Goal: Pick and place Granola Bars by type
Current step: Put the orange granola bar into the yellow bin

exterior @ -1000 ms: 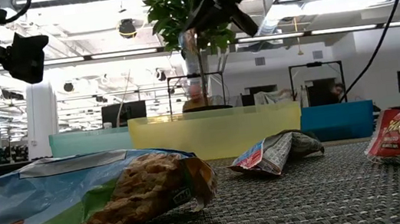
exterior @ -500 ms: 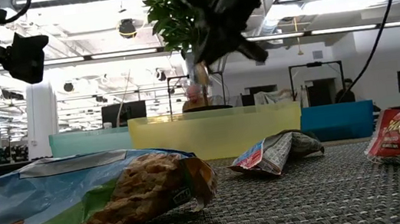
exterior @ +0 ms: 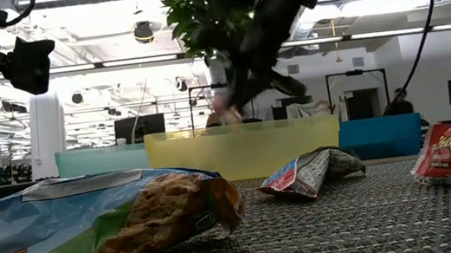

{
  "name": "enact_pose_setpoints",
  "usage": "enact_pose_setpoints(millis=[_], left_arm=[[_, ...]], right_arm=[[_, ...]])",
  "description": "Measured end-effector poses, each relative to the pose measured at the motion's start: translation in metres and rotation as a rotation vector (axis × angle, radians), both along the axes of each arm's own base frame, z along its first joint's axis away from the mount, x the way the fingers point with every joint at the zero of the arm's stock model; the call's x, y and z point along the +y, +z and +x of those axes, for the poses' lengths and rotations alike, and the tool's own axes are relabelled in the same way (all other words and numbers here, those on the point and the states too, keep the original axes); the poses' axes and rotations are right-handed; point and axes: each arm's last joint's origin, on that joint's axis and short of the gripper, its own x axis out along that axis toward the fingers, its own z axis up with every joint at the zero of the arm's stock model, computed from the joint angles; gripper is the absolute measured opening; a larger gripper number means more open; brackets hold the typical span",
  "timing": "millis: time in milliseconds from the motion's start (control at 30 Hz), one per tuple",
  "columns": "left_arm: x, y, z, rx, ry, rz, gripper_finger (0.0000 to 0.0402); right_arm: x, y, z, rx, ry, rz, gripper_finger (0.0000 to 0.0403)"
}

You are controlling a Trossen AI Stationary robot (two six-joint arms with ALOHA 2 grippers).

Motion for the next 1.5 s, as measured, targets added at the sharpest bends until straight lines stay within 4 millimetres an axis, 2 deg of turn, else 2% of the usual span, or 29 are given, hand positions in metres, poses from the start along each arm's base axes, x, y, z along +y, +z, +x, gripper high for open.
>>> enact_pose_setpoints(millis=[400, 800, 1067, 1267, 1500], left_arm=[[0.000, 0.000, 0.000, 0.000, 0.000, 0.000, 0.0265], [0.000, 0.000, 0.000, 0.000, 0.000, 0.002, 0.0265], [0.000, 0.000, 0.000, 0.000, 0.000, 0.000, 0.0265], [0.000, 0.000, 0.000, 0.000, 0.000, 0.000, 0.0265], [0.000, 0.000, 0.000, 0.000, 0.000, 0.000, 0.0265]], right_arm=[[-0.005, -0.007, 0.001, 0.017, -0.017, 0.000, 0.0015], [-0.005, -0.007, 0.000, 0.028, -0.037, 0.014, 0.0083], [-0.004, -0.007, 0.000, 0.028, -0.035, 0.015, 0.0095], [0.005, -0.003, -0.001, 0.032, 0.050, -0.015, 0.0095], [0.030, 0.019, -0.013, 0.029, 0.192, -0.054, 0.0095]])
